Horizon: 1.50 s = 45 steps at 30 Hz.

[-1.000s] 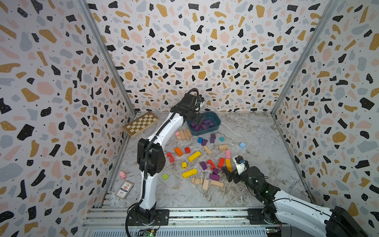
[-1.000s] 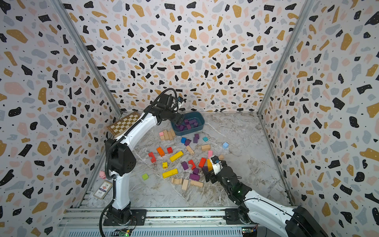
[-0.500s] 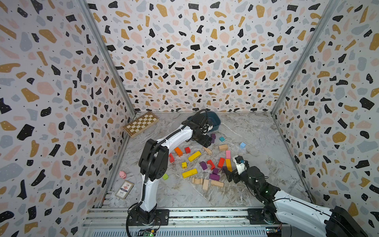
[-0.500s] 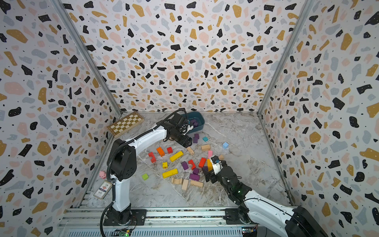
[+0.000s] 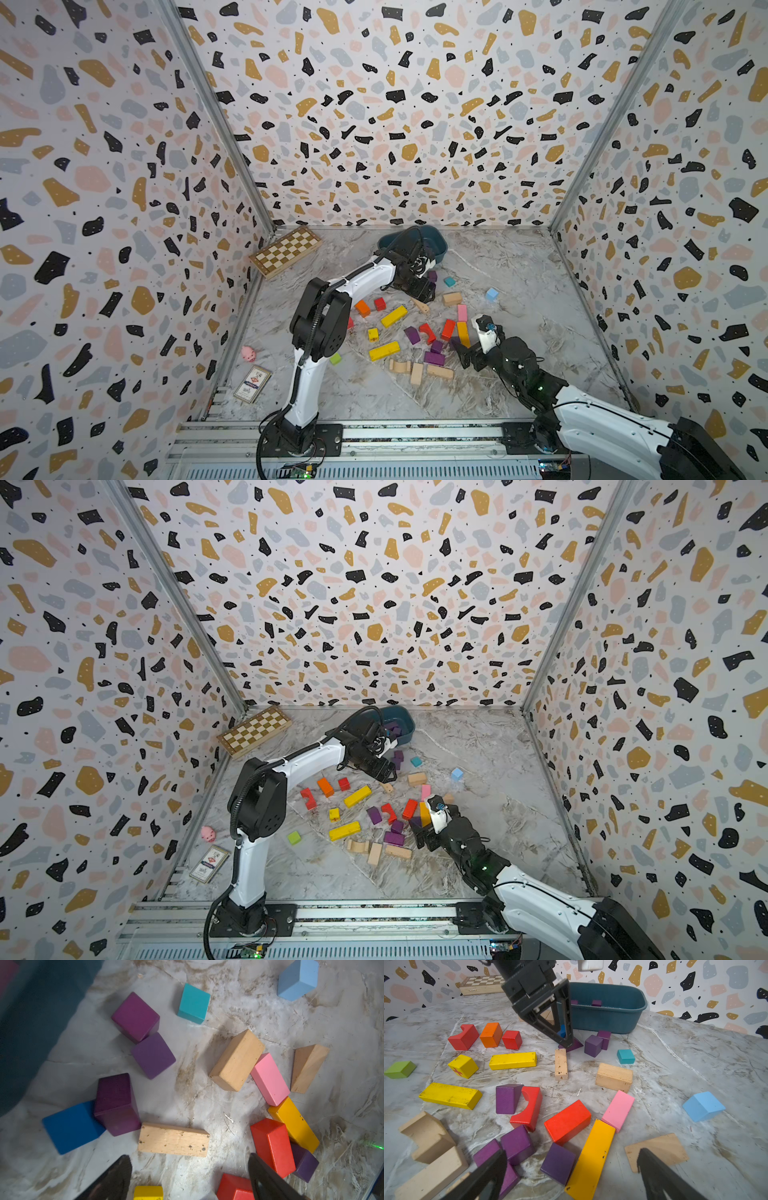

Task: Pick purple bricks into the storage bin
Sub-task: Pick up the building block from the center of the board.

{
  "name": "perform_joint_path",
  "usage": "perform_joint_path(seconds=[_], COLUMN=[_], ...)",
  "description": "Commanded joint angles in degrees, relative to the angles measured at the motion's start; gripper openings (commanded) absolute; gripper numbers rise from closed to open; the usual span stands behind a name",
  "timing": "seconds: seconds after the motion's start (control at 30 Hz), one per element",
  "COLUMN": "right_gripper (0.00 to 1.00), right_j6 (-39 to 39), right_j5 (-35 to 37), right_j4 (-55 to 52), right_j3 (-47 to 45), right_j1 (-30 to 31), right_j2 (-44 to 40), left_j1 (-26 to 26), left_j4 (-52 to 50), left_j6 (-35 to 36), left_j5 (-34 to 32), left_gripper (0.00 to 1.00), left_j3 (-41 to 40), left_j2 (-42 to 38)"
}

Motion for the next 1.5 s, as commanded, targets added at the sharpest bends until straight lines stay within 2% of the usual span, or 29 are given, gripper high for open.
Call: perform_joint_path(seconds=[0.0, 0.47, 1.1, 1.47], right_gripper=[1.0, 1.0, 1.0, 1.0], right_j6=[0.18, 0.32, 0.32, 0.38], right_j5=[-0.27, -0.05, -0.12, -0.18], right_j4=[0.87, 0.76, 0.81, 0.87], right_j3=[0.78, 0.6, 0.46, 0.53], right_j1=[-0.2, -0.29, -0.38, -0.38], right_j2=[-0.76, -1.33, -1.5, -1.33], left_j1=[-0.39, 0.56, 4.43, 4.1], left_j4=[0.75, 1.04, 2.3, 2.52], left_j6=[-0.44, 0.05, -0.32, -1.11], left_j5=[1.3, -1.02, -2.97, -3.68], left_gripper=[0.86, 0.87, 0.87, 0.84], left_j3=[1.34, 4.19, 4.19, 6.38], left_j2=[0.78, 5.04, 6.03, 8.56])
